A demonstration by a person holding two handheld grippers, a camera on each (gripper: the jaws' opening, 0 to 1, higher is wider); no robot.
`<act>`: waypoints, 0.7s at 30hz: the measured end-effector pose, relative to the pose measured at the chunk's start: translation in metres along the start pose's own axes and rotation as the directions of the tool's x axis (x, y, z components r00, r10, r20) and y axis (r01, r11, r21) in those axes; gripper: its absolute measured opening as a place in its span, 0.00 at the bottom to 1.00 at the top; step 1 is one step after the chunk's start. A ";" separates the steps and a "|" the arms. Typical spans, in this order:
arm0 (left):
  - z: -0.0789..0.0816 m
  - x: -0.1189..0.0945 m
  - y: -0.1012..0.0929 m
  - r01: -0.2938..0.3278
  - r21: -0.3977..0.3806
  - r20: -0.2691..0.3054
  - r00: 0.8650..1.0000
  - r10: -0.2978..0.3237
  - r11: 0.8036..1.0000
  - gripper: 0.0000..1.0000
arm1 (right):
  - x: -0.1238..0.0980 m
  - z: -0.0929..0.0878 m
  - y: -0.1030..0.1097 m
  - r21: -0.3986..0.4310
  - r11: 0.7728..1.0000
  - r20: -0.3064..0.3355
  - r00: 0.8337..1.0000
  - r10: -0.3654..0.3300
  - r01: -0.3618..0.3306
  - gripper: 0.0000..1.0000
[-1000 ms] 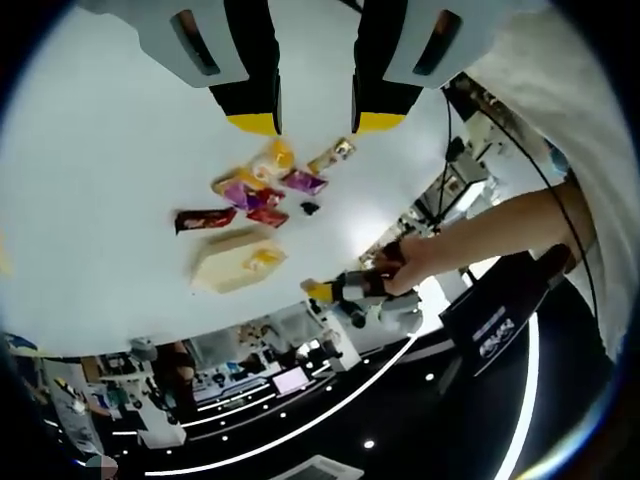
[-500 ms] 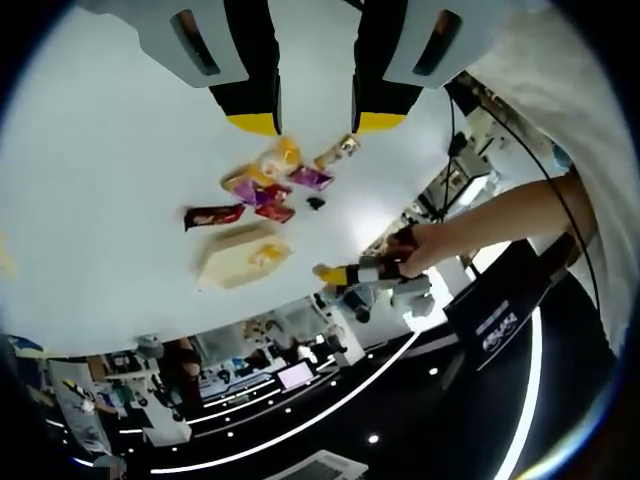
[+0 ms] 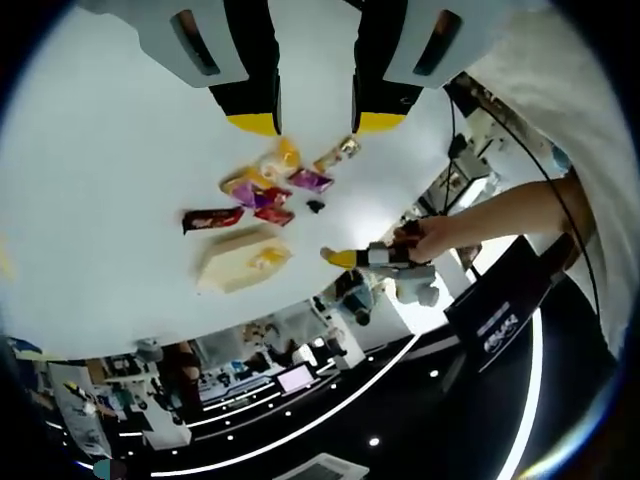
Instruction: Place the target food into the container with the food tongs after gripping and lifting it, then release it inside without dropping or visibly crushing the food.
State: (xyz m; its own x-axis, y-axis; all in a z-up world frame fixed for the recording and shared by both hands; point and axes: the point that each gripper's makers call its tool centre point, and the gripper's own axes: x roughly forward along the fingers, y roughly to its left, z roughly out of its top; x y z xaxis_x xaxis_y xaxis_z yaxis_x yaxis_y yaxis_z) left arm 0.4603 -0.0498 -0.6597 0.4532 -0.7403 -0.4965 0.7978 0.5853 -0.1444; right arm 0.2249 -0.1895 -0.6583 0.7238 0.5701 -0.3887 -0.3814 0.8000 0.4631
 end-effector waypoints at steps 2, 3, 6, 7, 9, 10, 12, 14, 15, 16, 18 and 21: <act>-0.004 0.000 -0.001 0.017 0.021 -0.014 1.000 -0.016 1.000 0.22 | -0.002 -0.002 -0.002 0.011 1.000 0.000 1.000 -0.009 0.009 0.27; -0.006 0.000 -0.001 0.022 0.027 -0.019 1.000 -0.021 0.999 0.22 | -0.002 -0.004 -0.003 0.017 1.000 -0.003 1.000 -0.013 0.013 0.27; -0.010 0.000 -0.006 0.069 0.043 -0.026 0.997 -0.067 0.997 0.22 | -0.002 -0.006 -0.005 0.022 1.000 -0.008 1.000 -0.021 0.021 0.27; -0.013 0.000 -0.006 0.078 0.057 -0.033 0.997 -0.076 0.995 0.22 | -0.001 -0.006 -0.006 0.022 0.999 -0.008 1.000 -0.024 0.024 0.27; -0.020 -0.001 -0.004 0.091 0.072 -0.060 0.994 -0.087 0.993 0.22 | 0.000 -0.008 -0.007 0.035 0.999 -0.014 0.999 -0.029 0.029 0.27; -0.022 -0.002 -0.003 0.097 0.070 -0.062 0.994 -0.093 0.993 0.22 | 0.000 -0.009 -0.007 0.035 0.999 -0.015 0.999 -0.031 0.031 0.27; -0.026 -0.004 -0.001 0.113 0.071 -0.063 0.992 -0.108 0.991 0.22 | -0.004 -0.007 -0.004 0.024 0.999 -0.001 0.999 -0.032 0.032 0.27; -0.031 -0.007 0.001 0.126 0.082 -0.079 0.990 -0.120 0.989 0.22 | -0.007 -0.007 -0.005 0.014 0.999 -0.003 0.999 -0.037 0.037 0.27; -0.033 -0.008 0.001 0.132 0.085 -0.080 0.989 -0.125 0.988 0.22 | -0.008 -0.008 -0.007 0.015 0.999 -0.006 0.999 -0.045 0.045 0.27; -0.035 -0.010 0.000 0.144 0.085 -0.089 0.987 -0.136 0.986 0.22 | -0.010 -0.008 -0.010 0.024 0.998 -0.005 0.999 -0.050 0.051 0.27; -0.043 -0.012 0.000 0.160 0.127 -0.127 0.981 -0.144 0.979 0.22 | -0.011 -0.008 -0.010 0.029 0.998 -0.002 0.999 -0.053 0.053 0.27; -0.050 -0.014 -0.003 0.185 0.136 -0.149 0.975 -0.164 0.973 0.22 | -0.010 -0.010 -0.007 0.033 0.998 -0.006 0.998 -0.056 0.056 0.27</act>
State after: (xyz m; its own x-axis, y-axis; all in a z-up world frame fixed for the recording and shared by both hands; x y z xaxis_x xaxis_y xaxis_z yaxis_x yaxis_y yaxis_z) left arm 0.4319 -0.0249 -0.6955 0.2517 -0.7685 -0.5882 0.9142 0.3883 -0.1161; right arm 0.2152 -0.1991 -0.6655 0.7407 0.5256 -0.4185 -0.3211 0.8241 0.4667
